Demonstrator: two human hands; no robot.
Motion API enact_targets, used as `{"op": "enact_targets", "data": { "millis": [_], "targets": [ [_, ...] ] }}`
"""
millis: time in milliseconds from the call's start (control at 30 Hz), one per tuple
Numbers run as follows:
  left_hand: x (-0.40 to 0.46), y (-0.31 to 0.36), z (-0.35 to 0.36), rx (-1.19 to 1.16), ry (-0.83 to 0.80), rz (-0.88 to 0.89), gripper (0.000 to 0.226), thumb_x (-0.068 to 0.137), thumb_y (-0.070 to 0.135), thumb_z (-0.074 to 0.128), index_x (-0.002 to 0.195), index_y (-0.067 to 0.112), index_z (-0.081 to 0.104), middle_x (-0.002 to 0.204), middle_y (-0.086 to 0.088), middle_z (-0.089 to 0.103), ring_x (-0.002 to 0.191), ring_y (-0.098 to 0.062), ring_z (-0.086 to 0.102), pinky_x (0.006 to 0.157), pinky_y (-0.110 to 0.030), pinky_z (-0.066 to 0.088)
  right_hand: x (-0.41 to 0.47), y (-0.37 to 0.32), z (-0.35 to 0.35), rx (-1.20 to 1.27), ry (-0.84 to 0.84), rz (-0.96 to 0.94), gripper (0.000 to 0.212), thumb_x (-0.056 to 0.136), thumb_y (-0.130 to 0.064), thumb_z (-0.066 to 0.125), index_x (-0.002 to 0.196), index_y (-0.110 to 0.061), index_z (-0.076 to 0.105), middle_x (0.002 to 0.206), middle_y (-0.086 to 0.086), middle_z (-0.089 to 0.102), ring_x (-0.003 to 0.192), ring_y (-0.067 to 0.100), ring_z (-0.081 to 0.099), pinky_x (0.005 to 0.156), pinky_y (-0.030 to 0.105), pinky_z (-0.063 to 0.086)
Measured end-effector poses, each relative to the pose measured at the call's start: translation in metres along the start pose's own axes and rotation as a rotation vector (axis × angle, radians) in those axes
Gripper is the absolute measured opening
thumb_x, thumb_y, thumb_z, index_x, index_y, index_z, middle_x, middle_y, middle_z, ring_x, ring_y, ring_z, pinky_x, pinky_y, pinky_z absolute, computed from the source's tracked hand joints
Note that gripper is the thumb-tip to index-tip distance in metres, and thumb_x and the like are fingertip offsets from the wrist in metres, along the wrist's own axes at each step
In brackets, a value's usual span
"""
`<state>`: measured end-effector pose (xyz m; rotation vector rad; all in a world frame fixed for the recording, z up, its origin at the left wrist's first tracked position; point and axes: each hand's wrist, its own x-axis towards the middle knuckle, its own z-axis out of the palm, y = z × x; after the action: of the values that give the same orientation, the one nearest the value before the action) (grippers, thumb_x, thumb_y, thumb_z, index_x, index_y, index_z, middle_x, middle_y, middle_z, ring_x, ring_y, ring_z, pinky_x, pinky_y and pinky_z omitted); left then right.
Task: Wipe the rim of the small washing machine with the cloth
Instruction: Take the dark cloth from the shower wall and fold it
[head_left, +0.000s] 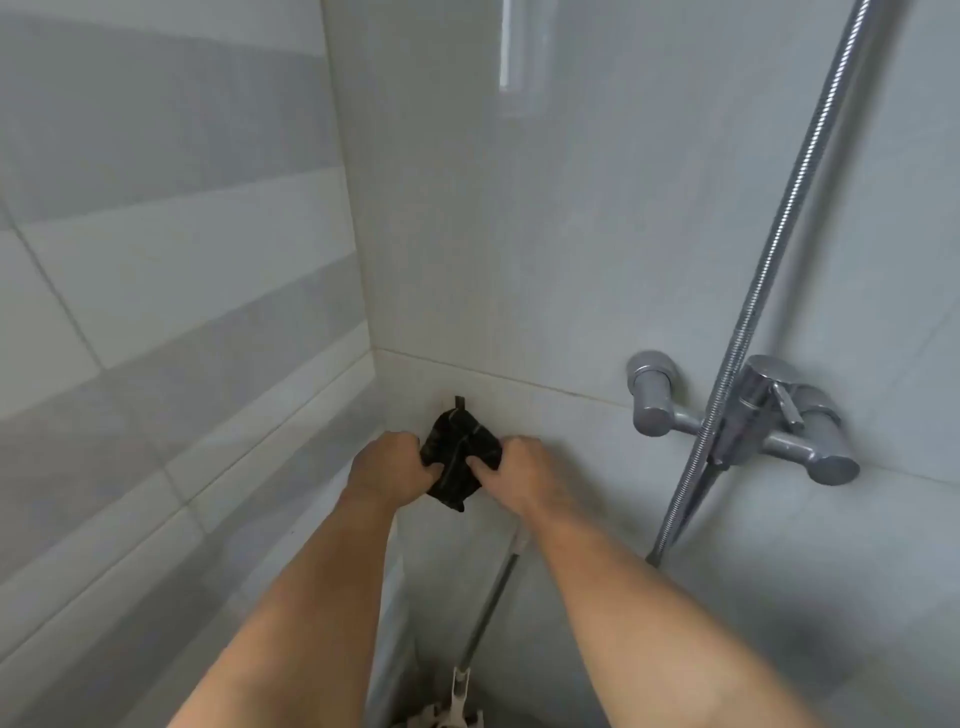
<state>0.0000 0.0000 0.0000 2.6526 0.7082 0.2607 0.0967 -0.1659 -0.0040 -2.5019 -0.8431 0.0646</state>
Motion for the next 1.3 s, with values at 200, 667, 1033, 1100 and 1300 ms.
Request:
{"op": "enact_targets", "data": {
  "millis": [200,667,1033,1100,1300],
  "targets": [
    [0.025,0.004,0.005,-0.145,-0.024,-0.036,0.039,0.084,0.032,0.069,0.054,0.020,0.047,0.054,0.002,0.055,0.053,-0.019,0.057,0.047,-0.027,0.037,0.018,-0.004,0.017,0.000,-0.005,0.014,0.033,0.092,-0.040,0.062,0.096,-0.009,0.072,0.095,0.012,0.074,0.082,0.030,0.070,0.068,0.039,0.059],
    [0.020,0.009,0.005,-0.345,-0.049,-0.016,0.041,0.087,0.017,0.072,0.054,0.022,0.049,0.055,0.005,0.056,0.055,-0.013,0.054,0.053,-0.027,0.039,0.015,-0.002,0.024,0.162,0.082,0.005,0.018,0.087,-0.030,0.057,0.099,-0.023,0.068,0.097,0.003,0.073,0.087,0.027,0.069,0.068,0.038,0.056],
    [-0.078,0.037,-0.020,-0.524,-0.097,-0.025,0.021,0.085,0.019,0.077,0.068,0.013,0.066,0.067,0.002,0.067,0.066,-0.011,0.063,0.058,-0.021,0.044,-0.066,-0.006,-0.013,0.447,0.206,0.081,0.014,0.068,-0.036,0.066,0.076,-0.035,0.053,0.065,-0.008,0.062,0.066,0.020,0.065,0.065,0.042,0.058],
    [-0.099,0.044,-0.022,-0.608,-0.124,-0.041,0.018,0.082,0.021,0.081,0.078,0.007,0.071,0.076,-0.006,0.072,0.075,-0.023,0.069,0.068,-0.034,0.055,-0.090,-0.005,-0.027,0.437,0.220,0.083,0.013,0.074,-0.031,0.070,0.080,-0.029,0.057,0.068,-0.008,0.065,0.069,0.019,0.066,0.067,0.039,0.058],
    [-0.177,0.084,-0.015,-0.924,-0.317,-0.119,0.029,0.084,0.015,0.081,0.077,0.014,0.054,0.086,-0.009,0.073,0.090,-0.025,0.074,0.089,-0.046,0.061,-0.177,0.015,-0.060,0.419,0.238,0.104,0.009,0.084,-0.028,0.070,0.090,-0.026,0.063,0.084,-0.007,0.072,0.080,0.014,0.068,0.073,0.033,0.057]
  ]
}}
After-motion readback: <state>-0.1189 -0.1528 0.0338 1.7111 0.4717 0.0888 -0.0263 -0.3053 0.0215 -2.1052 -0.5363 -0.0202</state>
